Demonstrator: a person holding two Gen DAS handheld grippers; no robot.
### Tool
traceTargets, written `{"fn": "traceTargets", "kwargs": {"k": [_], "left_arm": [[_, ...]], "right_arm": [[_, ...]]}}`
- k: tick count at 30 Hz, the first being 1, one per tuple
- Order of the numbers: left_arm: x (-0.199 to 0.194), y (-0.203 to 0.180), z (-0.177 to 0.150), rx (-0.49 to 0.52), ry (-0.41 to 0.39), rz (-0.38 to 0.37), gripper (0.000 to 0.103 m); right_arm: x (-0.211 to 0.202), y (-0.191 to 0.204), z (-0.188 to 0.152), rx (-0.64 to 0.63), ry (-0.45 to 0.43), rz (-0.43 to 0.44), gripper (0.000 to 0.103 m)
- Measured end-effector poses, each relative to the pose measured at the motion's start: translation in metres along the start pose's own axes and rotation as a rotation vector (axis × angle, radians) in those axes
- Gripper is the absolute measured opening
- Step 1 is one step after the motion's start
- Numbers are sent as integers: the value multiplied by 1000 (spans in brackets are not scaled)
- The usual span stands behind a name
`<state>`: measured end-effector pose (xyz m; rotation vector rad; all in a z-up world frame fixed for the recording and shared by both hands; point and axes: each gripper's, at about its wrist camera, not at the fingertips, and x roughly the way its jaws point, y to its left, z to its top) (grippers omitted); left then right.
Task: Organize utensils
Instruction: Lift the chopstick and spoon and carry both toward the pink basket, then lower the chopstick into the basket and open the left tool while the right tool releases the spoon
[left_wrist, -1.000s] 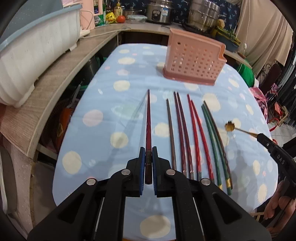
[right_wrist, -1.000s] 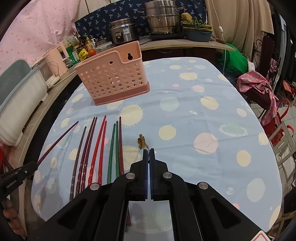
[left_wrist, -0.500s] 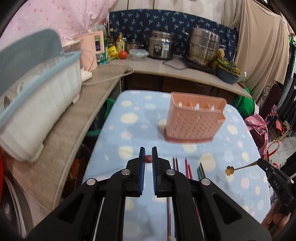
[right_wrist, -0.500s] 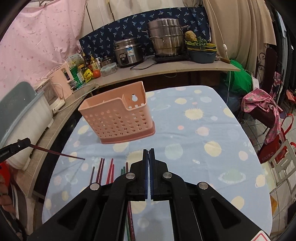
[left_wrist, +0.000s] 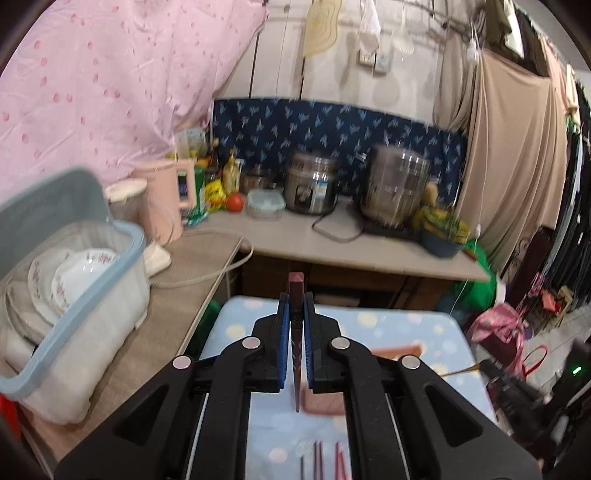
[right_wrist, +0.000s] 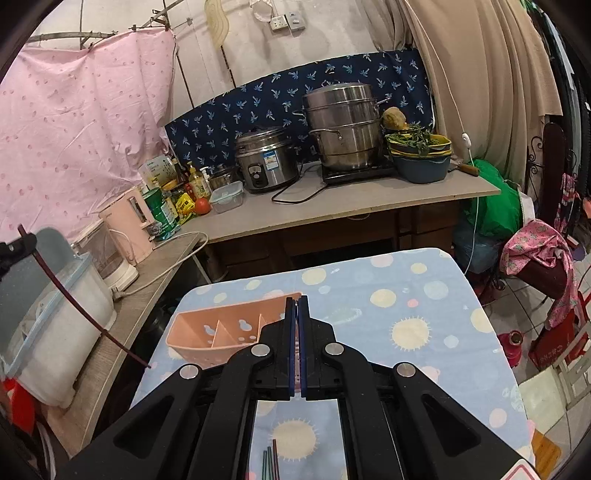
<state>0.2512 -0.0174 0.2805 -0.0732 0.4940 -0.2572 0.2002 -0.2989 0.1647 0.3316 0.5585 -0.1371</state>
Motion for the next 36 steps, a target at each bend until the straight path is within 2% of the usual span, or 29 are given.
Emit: {"fn": "traceTargets", "kwargs": {"k": [4, 7, 18, 21, 24, 27, 29, 36], "left_arm": [[2, -16, 24, -9, -62, -33, 7], [15, -25, 27, -7, -69, -43, 7], [98, -30, -26, -3, 112, -15, 7], [107, -26, -33, -8, 134, -8, 7], [108, -23, -35, -15, 137, -7, 8], [104, -21, -36, -10, 130, -1, 20], [99, -20, -37, -12, 122, 5, 34], [80, -9, -43, -27, 118, 13, 42]], "right_arm": [[22, -2, 8, 24, 26, 21, 2], [38, 0, 7, 14, 46, 11, 2], [83, -10, -18, 28, 149, 4, 2], [87, -11, -21, 33, 164, 10, 3], [84, -11, -21, 37, 153, 9, 9], [75, -9, -20, 37, 130, 5, 18], [69, -9, -19, 40, 119, 6, 20], [41, -5, -25, 26, 95, 10, 22]]}}
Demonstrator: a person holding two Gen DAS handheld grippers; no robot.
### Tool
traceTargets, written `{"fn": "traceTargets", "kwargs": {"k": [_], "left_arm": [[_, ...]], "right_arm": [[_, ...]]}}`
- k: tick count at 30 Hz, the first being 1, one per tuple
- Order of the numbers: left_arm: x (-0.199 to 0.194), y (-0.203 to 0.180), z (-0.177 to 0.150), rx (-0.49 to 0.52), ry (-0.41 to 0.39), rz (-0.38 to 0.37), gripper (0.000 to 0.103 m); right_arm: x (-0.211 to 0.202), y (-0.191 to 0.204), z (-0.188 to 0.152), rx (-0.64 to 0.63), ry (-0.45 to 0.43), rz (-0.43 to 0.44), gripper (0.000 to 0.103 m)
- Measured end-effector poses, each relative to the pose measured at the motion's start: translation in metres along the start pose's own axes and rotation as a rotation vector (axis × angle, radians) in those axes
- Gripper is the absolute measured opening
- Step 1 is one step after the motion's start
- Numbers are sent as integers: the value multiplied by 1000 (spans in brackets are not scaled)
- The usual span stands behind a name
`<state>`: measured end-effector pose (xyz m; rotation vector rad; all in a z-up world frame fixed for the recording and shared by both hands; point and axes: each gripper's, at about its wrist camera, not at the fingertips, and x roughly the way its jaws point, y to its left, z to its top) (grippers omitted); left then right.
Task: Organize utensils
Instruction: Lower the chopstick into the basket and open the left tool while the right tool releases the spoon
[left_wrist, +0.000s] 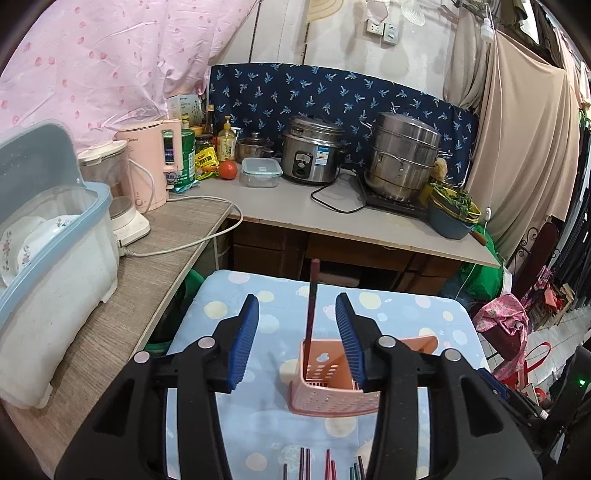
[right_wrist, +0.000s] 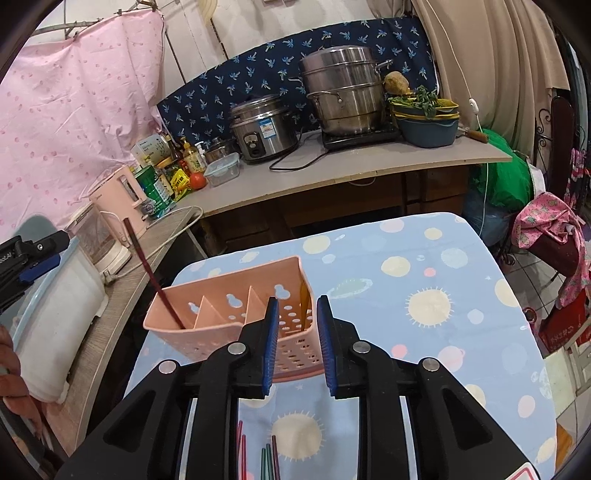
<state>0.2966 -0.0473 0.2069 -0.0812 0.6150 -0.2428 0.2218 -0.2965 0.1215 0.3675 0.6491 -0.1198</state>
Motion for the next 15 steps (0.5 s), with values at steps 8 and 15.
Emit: {"fn": "traceTargets", "kwargs": {"k": [8, 15], "left_arm": [[-25, 15, -35, 9, 21, 20, 47], [-36, 33, -98, 16, 112, 37, 48]], "right_arm": [[-33, 2, -36, -13, 16, 11, 23], [-53, 3, -95, -39, 93, 5, 24]]}}
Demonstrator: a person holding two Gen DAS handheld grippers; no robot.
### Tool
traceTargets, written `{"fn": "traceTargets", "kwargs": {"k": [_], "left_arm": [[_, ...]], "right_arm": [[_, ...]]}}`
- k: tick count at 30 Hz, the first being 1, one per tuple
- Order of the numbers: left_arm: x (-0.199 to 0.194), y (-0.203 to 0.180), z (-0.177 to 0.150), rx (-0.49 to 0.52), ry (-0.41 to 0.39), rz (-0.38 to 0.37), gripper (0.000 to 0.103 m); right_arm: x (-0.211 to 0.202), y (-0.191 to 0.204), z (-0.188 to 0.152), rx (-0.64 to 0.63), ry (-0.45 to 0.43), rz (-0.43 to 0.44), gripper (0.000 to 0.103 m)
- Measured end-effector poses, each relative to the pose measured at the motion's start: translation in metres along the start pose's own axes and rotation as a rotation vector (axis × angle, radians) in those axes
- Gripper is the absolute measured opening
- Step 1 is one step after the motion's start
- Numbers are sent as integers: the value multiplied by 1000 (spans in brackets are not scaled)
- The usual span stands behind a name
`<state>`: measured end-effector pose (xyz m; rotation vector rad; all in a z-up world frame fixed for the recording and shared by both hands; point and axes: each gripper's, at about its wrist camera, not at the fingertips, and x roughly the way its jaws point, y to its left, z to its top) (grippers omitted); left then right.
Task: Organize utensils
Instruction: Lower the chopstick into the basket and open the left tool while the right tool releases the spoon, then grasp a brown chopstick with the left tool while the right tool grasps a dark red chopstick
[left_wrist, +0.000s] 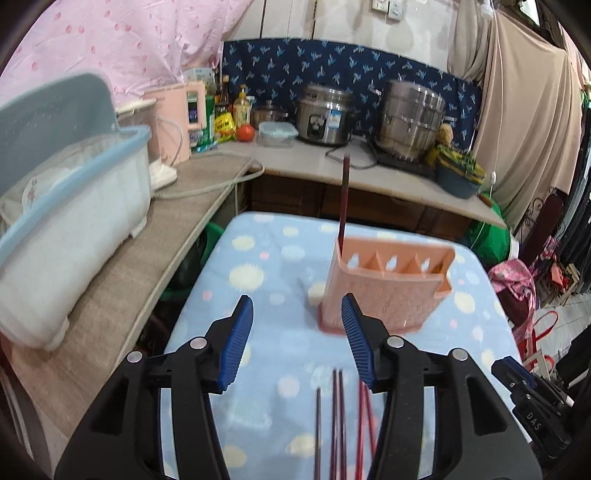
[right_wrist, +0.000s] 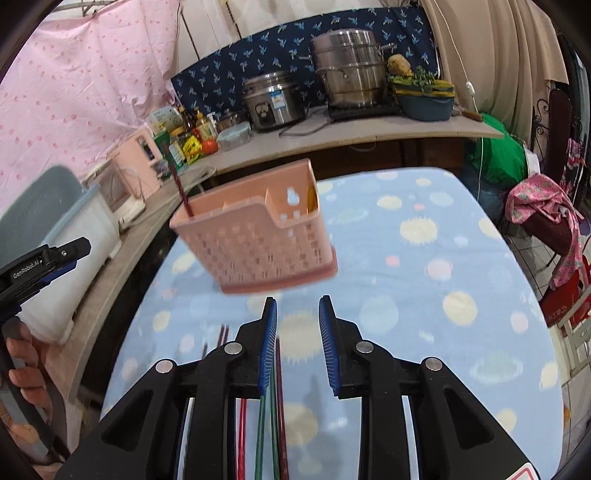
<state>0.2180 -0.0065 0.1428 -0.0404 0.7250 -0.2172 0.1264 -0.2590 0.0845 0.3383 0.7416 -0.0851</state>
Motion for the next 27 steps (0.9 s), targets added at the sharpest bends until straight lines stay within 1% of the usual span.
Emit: {"fn": "traceTargets", "kwargs": {"k": [7, 11, 16, 20, 27], "left_arm": [[2, 11, -63, -1, 114, 10, 48], [1, 14, -94, 1, 165, 12, 48], [-2, 13, -125, 11, 219, 12, 48], [-3, 9, -145, 19, 255, 5, 48], [-6, 1, -167, 44, 283, -6, 48]], "right_arm": [[-8, -1, -68, -28, 100, -29, 24], [-13, -4, -95, -19, 139, -25, 24], [-16, -1, -121, -33, 177, -17, 24], [-15, 5, -138, -65, 192, -29, 24], [-9, 10, -155, -84, 222, -29, 24]]}}
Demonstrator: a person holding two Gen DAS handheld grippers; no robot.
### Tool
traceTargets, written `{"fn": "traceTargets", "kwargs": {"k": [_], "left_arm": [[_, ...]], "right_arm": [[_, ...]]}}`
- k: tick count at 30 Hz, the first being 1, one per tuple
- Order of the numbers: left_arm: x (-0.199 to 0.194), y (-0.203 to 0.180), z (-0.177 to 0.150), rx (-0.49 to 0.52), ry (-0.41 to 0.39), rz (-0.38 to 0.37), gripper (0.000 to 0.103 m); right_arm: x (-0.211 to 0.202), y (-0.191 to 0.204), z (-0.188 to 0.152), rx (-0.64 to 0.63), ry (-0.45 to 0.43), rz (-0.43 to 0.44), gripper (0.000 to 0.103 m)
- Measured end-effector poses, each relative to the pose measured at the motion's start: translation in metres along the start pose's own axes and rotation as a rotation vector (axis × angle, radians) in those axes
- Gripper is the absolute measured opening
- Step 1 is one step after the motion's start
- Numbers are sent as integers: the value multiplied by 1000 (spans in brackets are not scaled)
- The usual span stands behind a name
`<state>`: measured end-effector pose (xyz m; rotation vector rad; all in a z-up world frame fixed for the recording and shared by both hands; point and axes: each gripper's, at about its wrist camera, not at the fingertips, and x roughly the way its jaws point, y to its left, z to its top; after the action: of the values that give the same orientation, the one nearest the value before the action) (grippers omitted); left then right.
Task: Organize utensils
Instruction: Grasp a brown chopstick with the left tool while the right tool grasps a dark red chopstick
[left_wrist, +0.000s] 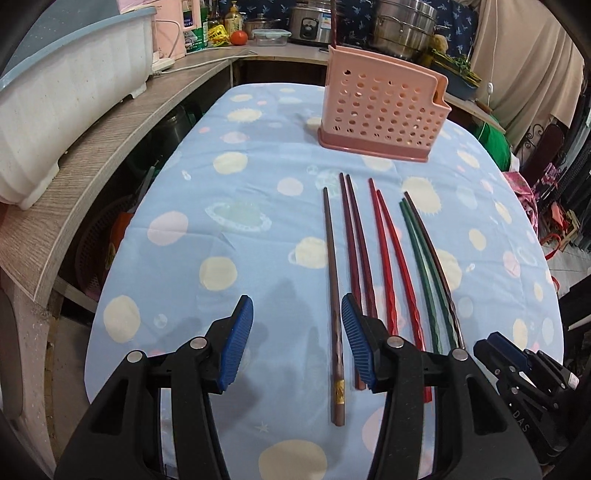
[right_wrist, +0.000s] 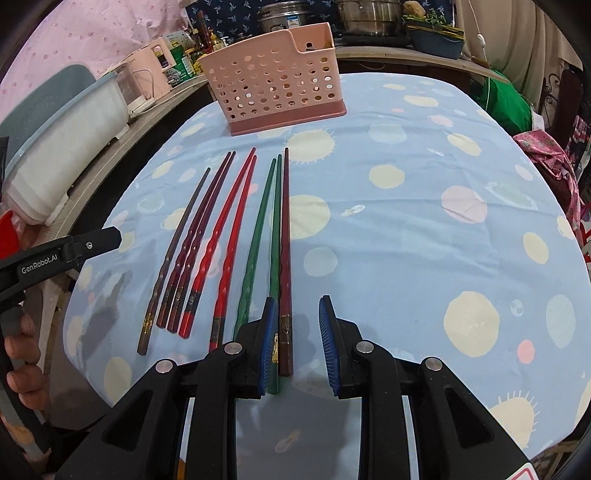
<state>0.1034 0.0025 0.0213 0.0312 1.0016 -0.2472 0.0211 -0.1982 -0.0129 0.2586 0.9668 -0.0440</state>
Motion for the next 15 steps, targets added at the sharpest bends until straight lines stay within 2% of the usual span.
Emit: {"fn": "traceTargets", "kwargs": {"k": [9, 15], "left_arm": [[7, -1, -13, 4, 34, -10, 48], [10, -2, -19, 12, 50, -13, 48]], "right_arm": [[11, 2, -6, -3, 25, -10, 24], [13, 1, -7, -12, 12, -25, 24]]}}
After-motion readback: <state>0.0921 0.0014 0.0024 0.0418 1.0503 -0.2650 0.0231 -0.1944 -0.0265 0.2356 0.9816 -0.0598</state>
